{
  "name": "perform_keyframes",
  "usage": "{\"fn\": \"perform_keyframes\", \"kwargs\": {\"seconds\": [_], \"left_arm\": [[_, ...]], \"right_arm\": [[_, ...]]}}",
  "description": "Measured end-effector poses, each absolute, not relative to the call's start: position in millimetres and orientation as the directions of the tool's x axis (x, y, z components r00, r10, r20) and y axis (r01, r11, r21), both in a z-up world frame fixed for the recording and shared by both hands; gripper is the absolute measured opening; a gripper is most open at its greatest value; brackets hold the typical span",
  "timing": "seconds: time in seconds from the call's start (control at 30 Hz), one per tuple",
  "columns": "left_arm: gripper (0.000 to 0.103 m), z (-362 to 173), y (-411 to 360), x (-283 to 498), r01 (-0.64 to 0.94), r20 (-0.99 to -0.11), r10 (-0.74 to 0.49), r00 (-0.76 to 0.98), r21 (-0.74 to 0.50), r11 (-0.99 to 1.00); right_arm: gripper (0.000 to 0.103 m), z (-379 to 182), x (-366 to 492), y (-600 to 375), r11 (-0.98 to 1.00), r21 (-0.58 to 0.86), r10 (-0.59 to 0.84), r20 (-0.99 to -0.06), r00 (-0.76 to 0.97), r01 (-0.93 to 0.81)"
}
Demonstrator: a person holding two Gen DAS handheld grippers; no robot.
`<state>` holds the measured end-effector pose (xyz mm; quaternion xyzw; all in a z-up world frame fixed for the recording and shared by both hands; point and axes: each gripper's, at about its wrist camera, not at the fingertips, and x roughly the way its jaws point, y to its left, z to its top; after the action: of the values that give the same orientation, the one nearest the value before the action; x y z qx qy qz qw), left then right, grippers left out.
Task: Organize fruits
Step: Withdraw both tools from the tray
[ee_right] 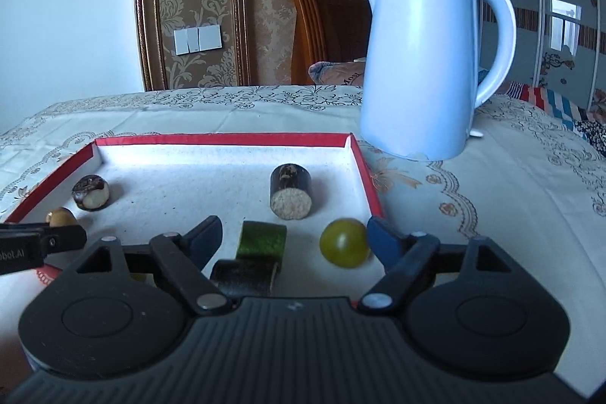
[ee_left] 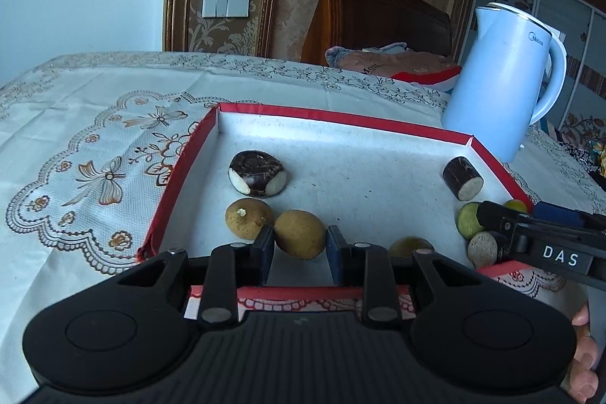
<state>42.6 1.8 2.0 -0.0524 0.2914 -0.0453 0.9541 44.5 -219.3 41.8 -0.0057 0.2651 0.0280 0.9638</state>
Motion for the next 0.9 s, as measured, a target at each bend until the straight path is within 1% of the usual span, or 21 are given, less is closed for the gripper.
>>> {"fn": "perform_keyframes", "kwargs": {"seconds": [0.1,0.13,0.17,0.33,0.47,0.63,0.73,0.9], "left_arm": [[0.029,4.0,1.7,31.4,0.052,-0.53,-0.105,0.842,-0.114,0.992],[0.029,5.0,2.3,27.7,0.058,-0.522,-0.11,0.846,-0.115,0.992],[0.029,5.8,2.2,24.1,0.064,-0.515,-0.114,0.849,-0.114,0.991],[0.029,8.0,-0.1,16.2,0.092,-0.498,-0.131,0.857,-0.102,0.991],[0.029,7.6,-0.9,16.2,0.095,-0.498,-0.133,0.857,-0.102,0.99],[0.029,7.2,1.1,16.3,0.091,-0.5,-0.139,0.855,-0.12,0.989],[0.029,7.0,1.3,16.0,0.092,-0.501,-0.14,0.854,-0.12,0.988],[0.029,6.8,2.2,13.8,0.09,-0.499,-0.138,0.856,-0.119,0.989]], "right_arm": [[0.082,42.7,30.5,-222.2,0.998,0.022,0.064,-0.502,0.863,-0.062],[0.083,43.4,24.2,-223.9,0.997,0.032,0.071,-0.495,0.866,-0.064],[0.086,44.4,18.1,-226.0,0.997,0.041,0.078,-0.488,0.869,-0.067],[0.086,52.1,-14.0,-230.6,0.994,0.049,0.107,-0.452,0.886,-0.096],[0.09,49.5,-41.1,-225.1,0.987,0.064,0.158,-0.47,0.868,-0.145],[0.093,45.6,-58.2,-216.6,0.98,0.076,0.199,-0.483,0.853,-0.186],[0.094,45.9,-62.0,-213.4,0.98,0.064,0.194,-0.475,0.858,-0.186],[0.094,44.2,-62.5,-213.8,0.978,0.08,0.206,-0.493,0.845,-0.192]]}}
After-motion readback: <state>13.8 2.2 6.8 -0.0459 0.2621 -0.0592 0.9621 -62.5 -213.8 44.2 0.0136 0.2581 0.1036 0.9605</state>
